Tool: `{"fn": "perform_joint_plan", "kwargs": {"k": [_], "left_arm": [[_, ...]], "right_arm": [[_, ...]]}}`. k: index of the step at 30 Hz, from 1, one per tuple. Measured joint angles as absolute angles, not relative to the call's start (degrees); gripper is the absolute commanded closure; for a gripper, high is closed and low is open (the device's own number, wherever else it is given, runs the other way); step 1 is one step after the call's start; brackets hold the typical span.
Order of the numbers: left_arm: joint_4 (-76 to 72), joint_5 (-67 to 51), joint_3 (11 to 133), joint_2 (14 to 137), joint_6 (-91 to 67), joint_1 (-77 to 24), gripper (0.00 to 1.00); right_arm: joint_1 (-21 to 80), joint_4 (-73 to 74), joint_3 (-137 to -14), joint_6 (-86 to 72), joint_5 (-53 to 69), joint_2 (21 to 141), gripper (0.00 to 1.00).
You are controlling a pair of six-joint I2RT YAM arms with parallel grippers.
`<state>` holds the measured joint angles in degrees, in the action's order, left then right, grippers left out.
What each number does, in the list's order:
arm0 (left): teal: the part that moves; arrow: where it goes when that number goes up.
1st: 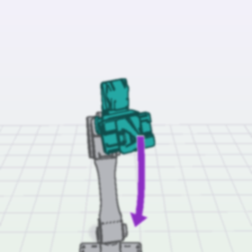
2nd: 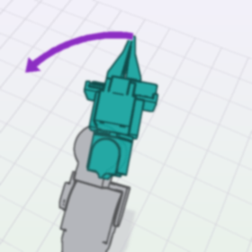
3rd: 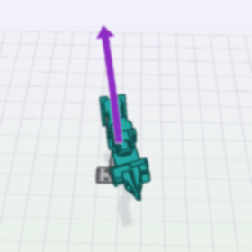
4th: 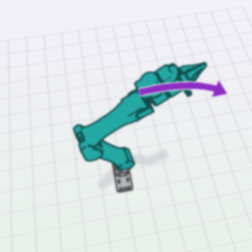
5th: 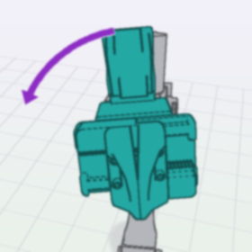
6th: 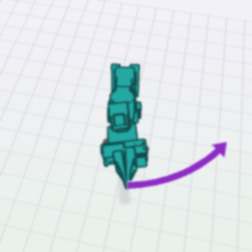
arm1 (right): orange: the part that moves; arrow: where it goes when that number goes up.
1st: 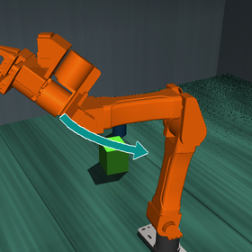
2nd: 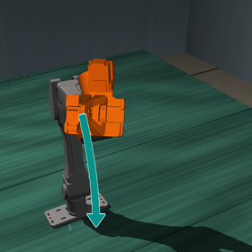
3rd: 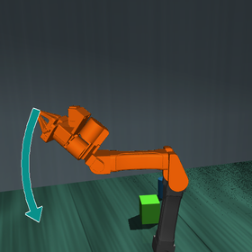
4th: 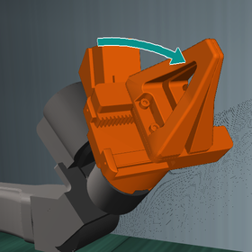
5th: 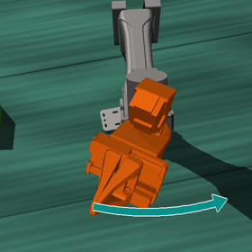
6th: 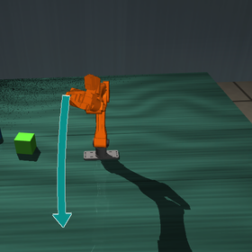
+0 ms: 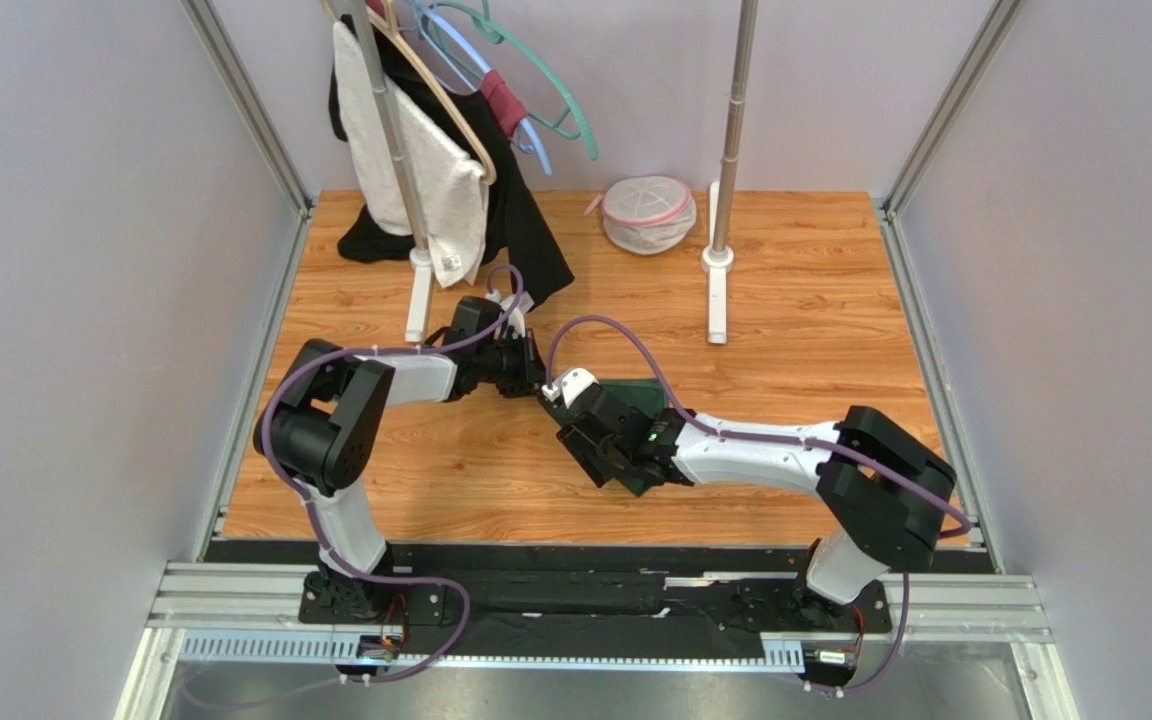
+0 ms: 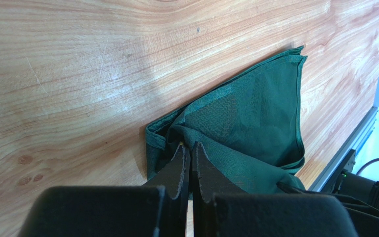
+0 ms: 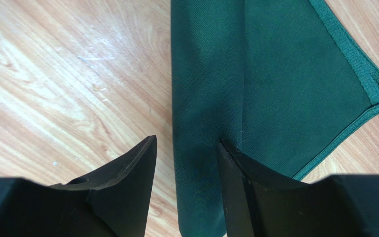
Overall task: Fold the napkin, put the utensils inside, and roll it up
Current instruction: Roll the napkin with the utensil
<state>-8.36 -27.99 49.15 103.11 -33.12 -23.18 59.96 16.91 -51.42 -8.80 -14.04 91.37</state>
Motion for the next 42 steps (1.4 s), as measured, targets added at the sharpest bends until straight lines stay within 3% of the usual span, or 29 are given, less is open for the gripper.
{"fn": "perform_joint_plan", "kwargs": {"k": [8,12,14,16,19,30,42], "left_arm": [[-8.38,-28.23,49.17,103.13,-33.1,-23.18,0.98],[-8.47,-28.45,49.17,103.13,-33.08,-23.18,0.77],[-8.36,-28.27,49.15,103.0,-33.1,-23.16,0.61],[-8.14,-28.16,49.12,102.5,-33.04,-23.09,0.45],[-7.07,-27.75,48.42,99.94,-33.06,-22.55,0.35],[-6.72,-23.29,38.22,82.81,-30.89,-17.41,0.34],[-14.81,-25.5,32.77,84.16,-30.7,-17.54,0.38]], "right_arm": [[59.96,15.55,-51.4,-8.27,-16.95,94.72,0.51],[59.35,14.52,-51.35,-8.84,-17.34,95.83,0.51],[58.63,13.61,-50.94,-9.72,-16.53,95.83,0.53],[57.65,12.29,-50.46,-10.55,-15.33,95.81,0.61],[55.83,9.5,-49.3,-10.94,-13.52,95.44,0.71],[45.6,0.73,-44.93,-12.01,8.14,93.51,0.78],[35.7,-4.58,-44.82,-13.89,33.41,98.85,0.8]]}}
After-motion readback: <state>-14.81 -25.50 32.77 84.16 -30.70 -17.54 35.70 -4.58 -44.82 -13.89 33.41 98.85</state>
